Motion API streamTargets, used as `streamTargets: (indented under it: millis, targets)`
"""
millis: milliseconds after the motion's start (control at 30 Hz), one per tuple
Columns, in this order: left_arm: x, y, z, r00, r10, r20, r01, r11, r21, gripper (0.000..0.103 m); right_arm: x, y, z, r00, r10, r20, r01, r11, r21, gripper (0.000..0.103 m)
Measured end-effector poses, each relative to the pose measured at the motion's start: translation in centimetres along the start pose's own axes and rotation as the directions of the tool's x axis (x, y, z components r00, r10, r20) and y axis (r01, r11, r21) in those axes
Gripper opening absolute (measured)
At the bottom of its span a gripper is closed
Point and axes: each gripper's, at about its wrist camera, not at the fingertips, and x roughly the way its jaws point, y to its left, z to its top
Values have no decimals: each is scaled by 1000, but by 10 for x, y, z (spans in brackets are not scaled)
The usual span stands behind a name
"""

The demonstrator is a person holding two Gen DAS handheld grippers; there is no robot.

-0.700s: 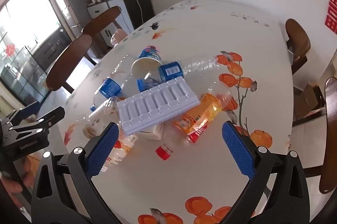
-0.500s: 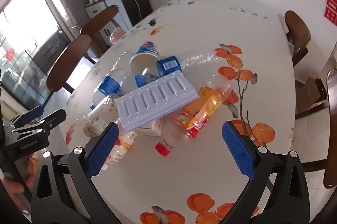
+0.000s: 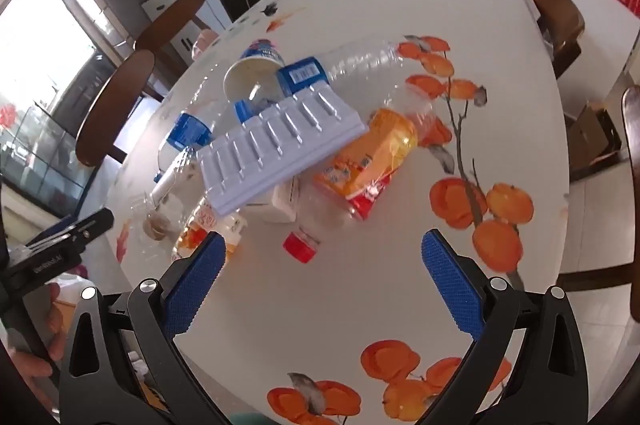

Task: Collect trash
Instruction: 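Move the left tool toward the white milk bottle while the right tool approaches the orange bottle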

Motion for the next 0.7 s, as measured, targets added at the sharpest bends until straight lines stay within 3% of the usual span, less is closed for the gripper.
streamTargets:
  millis: [167,367,500,700]
  targets:
    - [2,1,-10,999,-39,2,39,999,1,96,3,-3,-3,1000,-1,-8,1,1000,17,97]
    - [18,-18,-23,996,-60,-69,66,993,95,96,10,-12,-8,999,-24,-32,26,998,64,97]
    - [27,-33,-29,996,-14,-92,29,985,170,96,13,-19,-8,999,-31,-41,34,997,76,97]
    - [44,-39,-31,990,-3,-144,29,984,177,96,23,-23,-1,998,-19,-58,24,997,79,97]
